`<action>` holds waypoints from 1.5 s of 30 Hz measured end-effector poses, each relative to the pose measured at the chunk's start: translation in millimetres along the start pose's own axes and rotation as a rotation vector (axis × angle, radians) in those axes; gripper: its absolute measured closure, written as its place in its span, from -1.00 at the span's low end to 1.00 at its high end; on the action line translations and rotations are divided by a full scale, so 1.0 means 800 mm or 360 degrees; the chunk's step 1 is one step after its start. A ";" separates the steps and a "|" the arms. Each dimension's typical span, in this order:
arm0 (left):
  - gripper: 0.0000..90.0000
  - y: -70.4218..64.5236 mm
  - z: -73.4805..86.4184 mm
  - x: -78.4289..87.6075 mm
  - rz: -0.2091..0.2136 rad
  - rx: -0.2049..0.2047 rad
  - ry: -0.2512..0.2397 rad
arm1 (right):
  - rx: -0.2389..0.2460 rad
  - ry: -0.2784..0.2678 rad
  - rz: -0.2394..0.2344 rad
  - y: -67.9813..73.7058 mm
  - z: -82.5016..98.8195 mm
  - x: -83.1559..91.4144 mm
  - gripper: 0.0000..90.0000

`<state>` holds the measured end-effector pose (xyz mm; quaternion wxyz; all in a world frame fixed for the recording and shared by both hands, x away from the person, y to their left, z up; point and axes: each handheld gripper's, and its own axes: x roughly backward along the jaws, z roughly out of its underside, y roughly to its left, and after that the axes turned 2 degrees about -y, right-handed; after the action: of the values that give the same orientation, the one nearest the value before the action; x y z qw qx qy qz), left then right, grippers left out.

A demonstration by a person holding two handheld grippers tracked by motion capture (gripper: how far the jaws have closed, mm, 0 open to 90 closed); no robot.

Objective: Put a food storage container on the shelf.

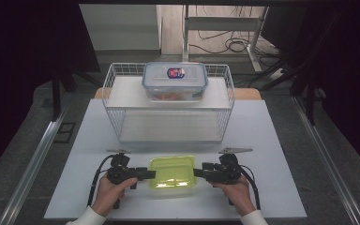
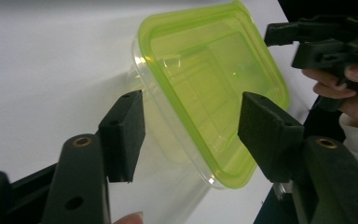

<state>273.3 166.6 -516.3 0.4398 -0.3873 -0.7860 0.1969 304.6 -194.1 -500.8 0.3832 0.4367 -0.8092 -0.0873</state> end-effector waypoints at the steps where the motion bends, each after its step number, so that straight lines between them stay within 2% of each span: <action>1: -0.07 0.000 0.000 -0.001 0.0001 -0.0004 0.0006 | -0.0014 0.0001 -0.0004 -0.002 0.000 -0.002 -0.09; 6: 0.07 0.001 0.000 -0.004 0.0011 0.0000 0.0021 | -0.0086 0.0006 -0.0045 -0.010 -0.002 -0.013 -0.02; 14: 0.30 0.004 0.000 -0.007 0.0026 0.0016 0.0032 | -0.0155 0.0050 -0.0160 -0.014 0.001 -0.027 0.27; 17: 0.38 0.003 0.001 -0.010 0.0031 0.0016 0.0045 | -0.0173 0.0068 -0.0148 -0.014 0.003 -0.028 0.41; 19: 0.47 0.002 0.002 -0.010 0.0006 -0.0005 0.0038 | -0.0206 0.0064 -0.0139 -0.015 0.004 -0.027 0.52; 22: 0.49 -0.001 0.003 -0.008 0.0016 -0.0014 0.0015 | -0.0257 0.0050 -0.0157 -0.018 0.008 -0.025 0.55; 27: 0.54 -0.003 0.006 -0.007 -0.0011 -0.0050 0.0011 | -0.0257 0.0039 -0.0163 -0.013 0.009 -0.019 0.62; 32: 0.64 -0.006 0.007 -0.001 0.0005 -0.0078 -0.0025 | -0.0259 -0.0004 -0.0217 -0.010 0.011 -0.011 0.73; 35: 0.70 -0.007 0.008 0.002 -0.0011 -0.0100 -0.0054 | -0.0258 -0.0028 -0.0258 -0.010 0.011 -0.007 0.80; 39: 0.73 -0.009 0.009 0.005 -0.0028 -0.0147 -0.0061 | -0.0217 -0.0035 -0.0271 -0.006 0.012 -0.005 0.81; 45: 0.72 -0.013 0.010 0.010 -0.0003 -0.0179 -0.0087 | -0.0183 -0.0060 -0.0287 -0.003 0.011 -0.001 0.81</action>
<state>259.6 166.5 -509.1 0.3960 -0.4051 -0.8079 0.1625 299.7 -196.8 -508.4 0.3829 0.4833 -0.7673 -0.1759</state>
